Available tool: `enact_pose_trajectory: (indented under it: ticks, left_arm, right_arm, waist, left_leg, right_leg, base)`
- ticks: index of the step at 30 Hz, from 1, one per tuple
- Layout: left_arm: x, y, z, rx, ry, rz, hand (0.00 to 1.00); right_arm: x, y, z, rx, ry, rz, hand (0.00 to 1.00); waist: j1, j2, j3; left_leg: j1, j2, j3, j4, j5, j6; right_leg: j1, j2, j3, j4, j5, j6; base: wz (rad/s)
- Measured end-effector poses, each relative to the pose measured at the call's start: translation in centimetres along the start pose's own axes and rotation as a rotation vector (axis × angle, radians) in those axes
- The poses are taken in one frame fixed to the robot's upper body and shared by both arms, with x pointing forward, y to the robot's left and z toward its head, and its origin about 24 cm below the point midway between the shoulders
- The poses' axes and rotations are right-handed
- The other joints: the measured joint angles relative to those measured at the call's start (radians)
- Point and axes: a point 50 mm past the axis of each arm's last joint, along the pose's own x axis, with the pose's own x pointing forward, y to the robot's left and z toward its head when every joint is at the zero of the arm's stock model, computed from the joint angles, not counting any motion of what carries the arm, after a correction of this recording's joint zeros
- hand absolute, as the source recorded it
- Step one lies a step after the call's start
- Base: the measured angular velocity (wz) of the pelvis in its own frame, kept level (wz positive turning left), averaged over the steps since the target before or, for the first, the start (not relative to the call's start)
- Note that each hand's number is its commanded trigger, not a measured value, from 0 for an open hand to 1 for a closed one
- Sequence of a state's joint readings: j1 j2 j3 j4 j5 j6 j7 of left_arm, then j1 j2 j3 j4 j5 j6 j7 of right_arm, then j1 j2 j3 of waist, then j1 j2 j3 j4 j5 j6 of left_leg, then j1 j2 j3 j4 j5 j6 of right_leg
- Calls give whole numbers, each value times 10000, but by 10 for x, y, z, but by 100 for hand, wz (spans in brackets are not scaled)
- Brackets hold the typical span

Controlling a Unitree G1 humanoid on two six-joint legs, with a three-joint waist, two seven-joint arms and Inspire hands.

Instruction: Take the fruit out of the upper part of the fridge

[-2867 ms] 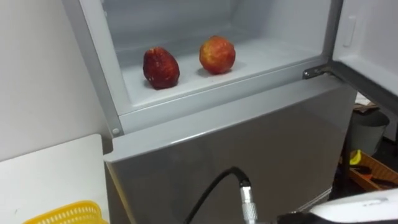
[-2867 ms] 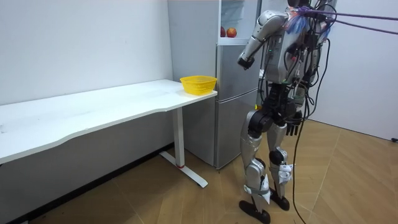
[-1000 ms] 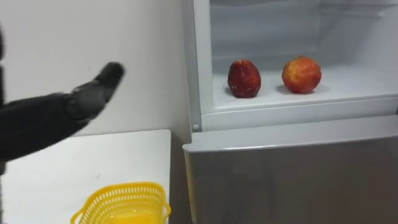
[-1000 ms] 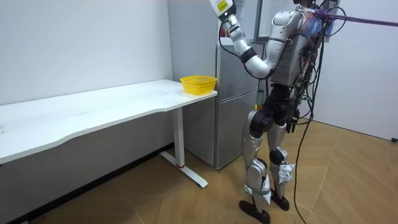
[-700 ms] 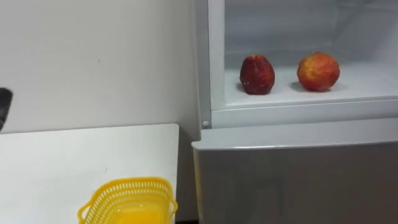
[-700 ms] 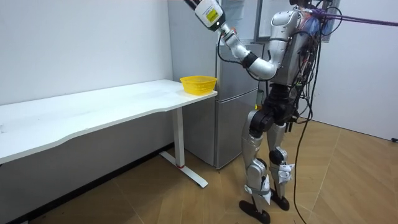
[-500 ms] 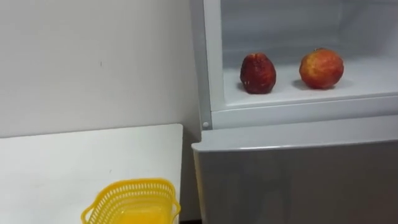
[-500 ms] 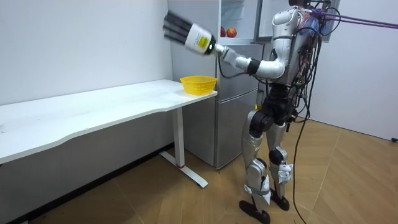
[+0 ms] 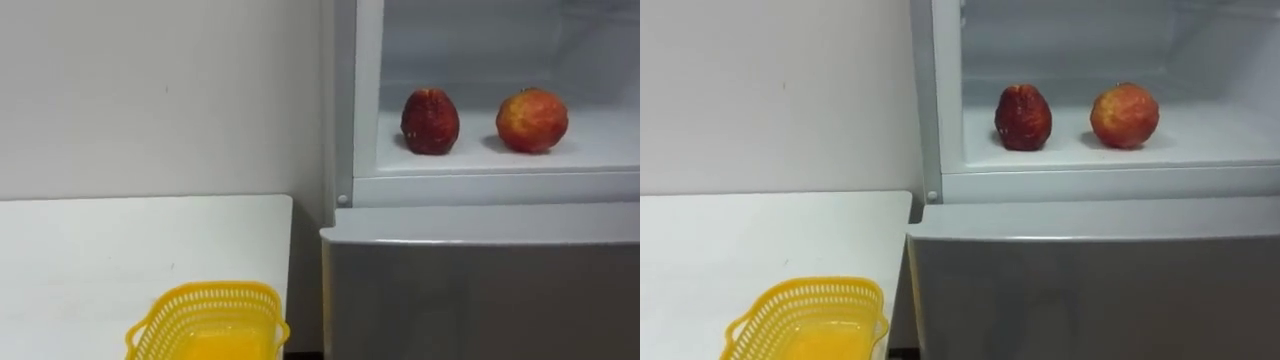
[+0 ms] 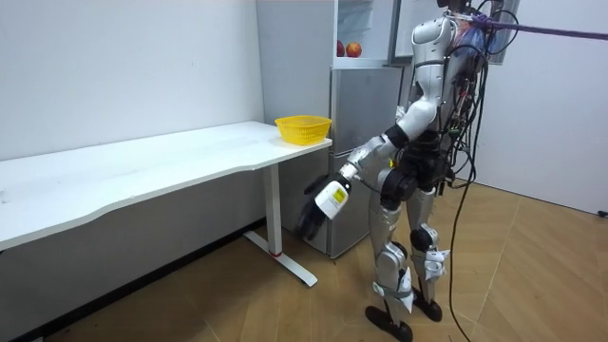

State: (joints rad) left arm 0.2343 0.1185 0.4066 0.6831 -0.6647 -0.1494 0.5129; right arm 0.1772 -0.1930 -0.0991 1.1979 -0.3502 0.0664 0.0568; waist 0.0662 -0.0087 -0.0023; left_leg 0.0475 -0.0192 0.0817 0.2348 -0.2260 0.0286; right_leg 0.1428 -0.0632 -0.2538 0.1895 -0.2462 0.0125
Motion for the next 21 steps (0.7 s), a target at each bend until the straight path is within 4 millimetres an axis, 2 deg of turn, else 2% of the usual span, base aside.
enact_pose_trajectory:
  ticks: [8,10,12,16,21]
  left_arm:
    - [-3,40,-57,2023,2257,584,0]
    - [-9,51,-77,3603,3069,249,0]
    - [-13,57,-88,4659,3611,-172,0]
    - [-19,53,-100,7052,4127,-1852,0]
    - [-22,39,-104,8710,4245,-3414,0]
  right_arm:
    - [0,2,-7,-70,413,64,0]
    - [0,4,-10,-86,663,226,0]
    - [0,5,-12,-102,810,313,0]
    - [0,5,-12,-192,934,464,0]
    - [0,5,-6,-626,886,443,0]
  waist:
    - [-26,215,5]
    - [-74,266,10]
    - [-77,245,8]
    - [-124,102,22]
    - [-129,48,38]
  left_leg:
    - [172,-5,2,-143,-1,1]
    - [284,-7,0,-249,-1,0]
    - [321,-4,1,-277,6,-8]
    - [88,11,-30,-25,-19,8]
    - [69,26,24,16,-18,10]
  right_leg:
    - [72,2,51,22,7,8]
    - [213,4,61,5,7,8]
    - [247,3,54,5,6,8]
    - [188,-44,12,-23,2,4]
    - [119,-47,85,-40,2,3]
  base:
    - [-2]
    - [0]
    - [0]
    - [8]
    - [-3]
